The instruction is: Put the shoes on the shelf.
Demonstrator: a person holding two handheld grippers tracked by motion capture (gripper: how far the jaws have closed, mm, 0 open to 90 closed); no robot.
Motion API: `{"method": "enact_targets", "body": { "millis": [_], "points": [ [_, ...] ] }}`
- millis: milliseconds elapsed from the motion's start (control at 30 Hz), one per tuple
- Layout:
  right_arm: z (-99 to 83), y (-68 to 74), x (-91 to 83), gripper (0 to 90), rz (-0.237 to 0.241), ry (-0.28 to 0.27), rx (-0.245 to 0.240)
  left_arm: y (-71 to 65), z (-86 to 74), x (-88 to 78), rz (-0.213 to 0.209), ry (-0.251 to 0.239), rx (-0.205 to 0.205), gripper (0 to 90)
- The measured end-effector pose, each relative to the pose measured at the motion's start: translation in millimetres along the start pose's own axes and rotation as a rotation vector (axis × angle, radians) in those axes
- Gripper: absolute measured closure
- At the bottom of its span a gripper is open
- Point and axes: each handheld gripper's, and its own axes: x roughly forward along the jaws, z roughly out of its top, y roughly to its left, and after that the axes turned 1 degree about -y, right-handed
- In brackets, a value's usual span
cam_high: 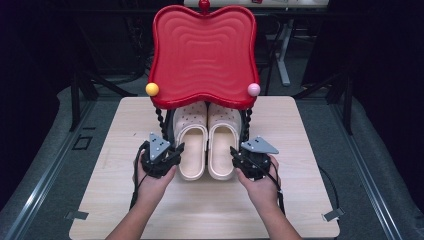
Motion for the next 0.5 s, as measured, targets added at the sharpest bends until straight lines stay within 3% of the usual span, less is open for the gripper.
{"method": "enact_targets", "body": {
  "millis": [267,500],
  "points": [
    [-2.0,-0.7,4.4,70.2,-0.004,-0.020,0.033,-0.9,-0.1,5.0,0.009,0.002,-0.029,67.8],
    [7.2,-6.2,11.6,72.1,-0.023,-0.010,0.037,8.1,7.9,13.0,0.025,-0.008,-0.067,69.6]
  ]
}}
